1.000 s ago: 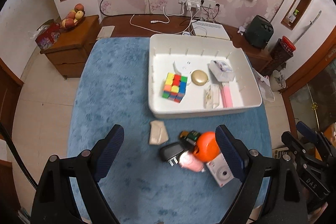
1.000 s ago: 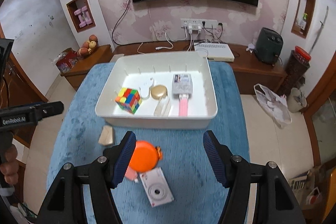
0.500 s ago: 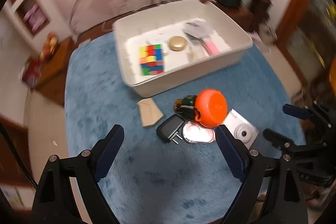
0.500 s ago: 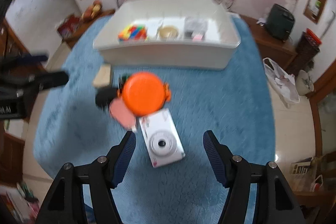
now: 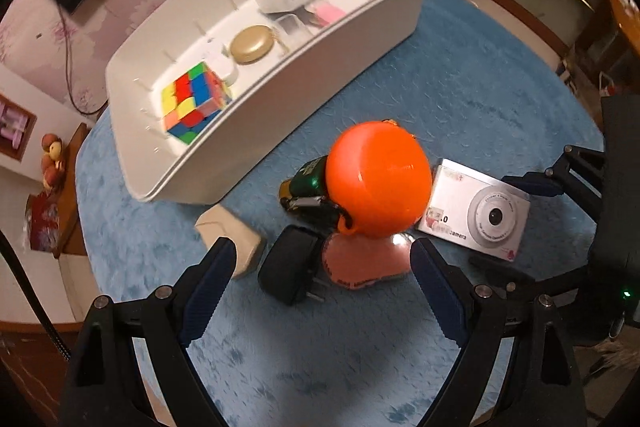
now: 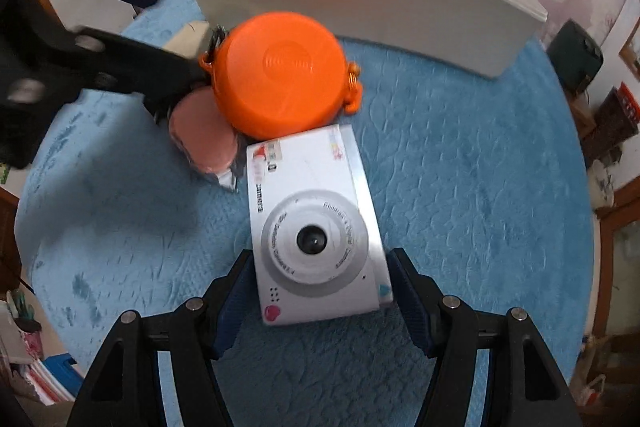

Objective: Organize rigid objects

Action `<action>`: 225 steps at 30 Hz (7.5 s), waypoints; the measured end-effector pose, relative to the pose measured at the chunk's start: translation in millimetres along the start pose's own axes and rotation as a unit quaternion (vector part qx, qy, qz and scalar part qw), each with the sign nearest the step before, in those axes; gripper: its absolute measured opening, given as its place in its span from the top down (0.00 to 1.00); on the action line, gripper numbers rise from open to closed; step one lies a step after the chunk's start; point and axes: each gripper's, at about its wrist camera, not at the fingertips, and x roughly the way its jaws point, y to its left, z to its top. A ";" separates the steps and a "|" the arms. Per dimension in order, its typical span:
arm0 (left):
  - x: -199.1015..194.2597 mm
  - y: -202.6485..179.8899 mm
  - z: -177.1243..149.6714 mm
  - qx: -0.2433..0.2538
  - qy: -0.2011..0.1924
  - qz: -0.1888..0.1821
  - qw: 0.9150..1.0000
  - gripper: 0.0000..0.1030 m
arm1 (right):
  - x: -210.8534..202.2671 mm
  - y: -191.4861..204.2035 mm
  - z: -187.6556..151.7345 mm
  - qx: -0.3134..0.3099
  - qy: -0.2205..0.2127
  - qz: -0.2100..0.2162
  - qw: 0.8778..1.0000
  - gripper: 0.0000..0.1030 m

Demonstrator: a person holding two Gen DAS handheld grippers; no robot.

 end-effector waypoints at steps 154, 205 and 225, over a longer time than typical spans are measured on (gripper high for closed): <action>78.9 110.2 -42.2 -0.341 0.022 -0.019 0.940 0.18 | 24.9 63.7 57.0 -0.028 -0.031 0.005 0.999 0.35; 1.4 101.1 -43.5 -0.301 0.026 0.022 0.953 0.78 | -50.4 27.4 94.0 -0.001 -0.058 0.065 0.996 0.53; 35.9 88.5 -80.8 -0.324 0.094 0.006 0.941 0.37 | -37.4 29.0 87.1 -0.001 -0.035 0.083 0.996 0.53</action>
